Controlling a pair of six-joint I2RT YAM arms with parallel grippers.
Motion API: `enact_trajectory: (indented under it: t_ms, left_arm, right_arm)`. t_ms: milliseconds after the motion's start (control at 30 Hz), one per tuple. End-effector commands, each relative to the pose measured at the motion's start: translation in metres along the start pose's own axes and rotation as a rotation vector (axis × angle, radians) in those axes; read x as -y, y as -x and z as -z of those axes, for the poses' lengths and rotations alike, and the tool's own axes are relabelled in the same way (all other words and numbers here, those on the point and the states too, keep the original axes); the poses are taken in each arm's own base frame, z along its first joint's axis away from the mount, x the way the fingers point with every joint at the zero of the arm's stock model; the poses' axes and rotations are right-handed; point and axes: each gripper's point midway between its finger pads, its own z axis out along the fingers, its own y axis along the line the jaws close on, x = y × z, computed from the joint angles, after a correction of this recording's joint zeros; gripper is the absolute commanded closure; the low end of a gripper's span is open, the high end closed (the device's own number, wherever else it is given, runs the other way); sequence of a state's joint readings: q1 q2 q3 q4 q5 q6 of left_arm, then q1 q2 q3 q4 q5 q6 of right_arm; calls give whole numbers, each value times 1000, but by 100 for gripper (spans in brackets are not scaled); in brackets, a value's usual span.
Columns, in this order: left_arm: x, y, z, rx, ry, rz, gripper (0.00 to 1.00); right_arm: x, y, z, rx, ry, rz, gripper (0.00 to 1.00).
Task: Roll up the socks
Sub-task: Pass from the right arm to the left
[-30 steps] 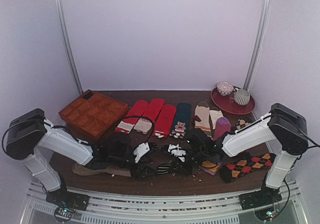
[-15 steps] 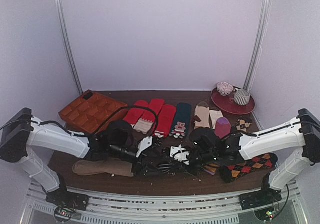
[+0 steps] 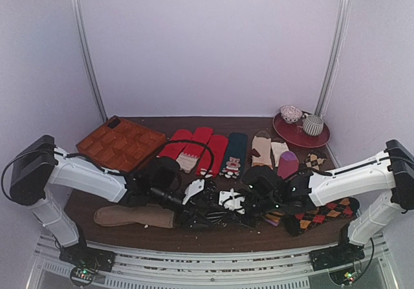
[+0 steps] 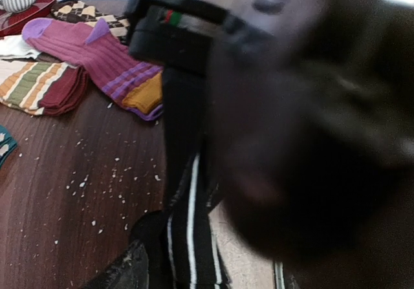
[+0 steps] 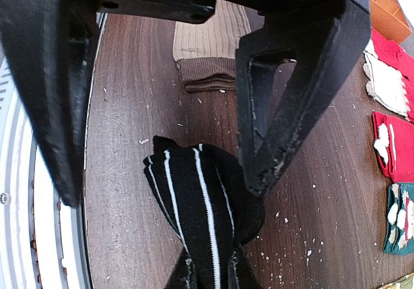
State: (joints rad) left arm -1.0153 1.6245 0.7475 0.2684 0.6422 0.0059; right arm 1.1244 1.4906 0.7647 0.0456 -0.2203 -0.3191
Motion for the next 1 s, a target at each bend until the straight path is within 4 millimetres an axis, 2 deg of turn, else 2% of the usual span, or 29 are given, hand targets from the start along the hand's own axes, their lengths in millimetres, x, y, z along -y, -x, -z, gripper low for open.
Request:
enact_trajectory:
  t_ms: [0,200,333,433,533,600,767,900,967]
  left_arm:
    - [-16,7,0,21,80,7,30]
    - [-33,10,1,18,168,15,29]
    - [-36,11,1,27,186,9,28]
    - [-38,14,-1,30,186,1,32]
    - [-37,16,-5,26,165,-1,46]
    - [-37,14,-8,13,153,1,60]
    - [-35,9,-12,-5,125,1,72]
    - [-31,7,-14,-8,96,-2,100]
    - [-31,8,-14,-4,95,-5,100]
  right_arm:
    - [3,23,7,44,-18,28,98]
    - [2,27,7,41,-21,32,98]
    - [4,30,7,44,-30,30,98]
    - [4,31,7,43,-27,28,98]
    - [4,31,5,34,-26,28,98]
    - [5,31,6,33,-31,27,98]
    - [6,31,6,31,-35,20,98]
    - [7,31,3,25,-36,-3,98]
    - [9,32,1,17,-42,-22,98]
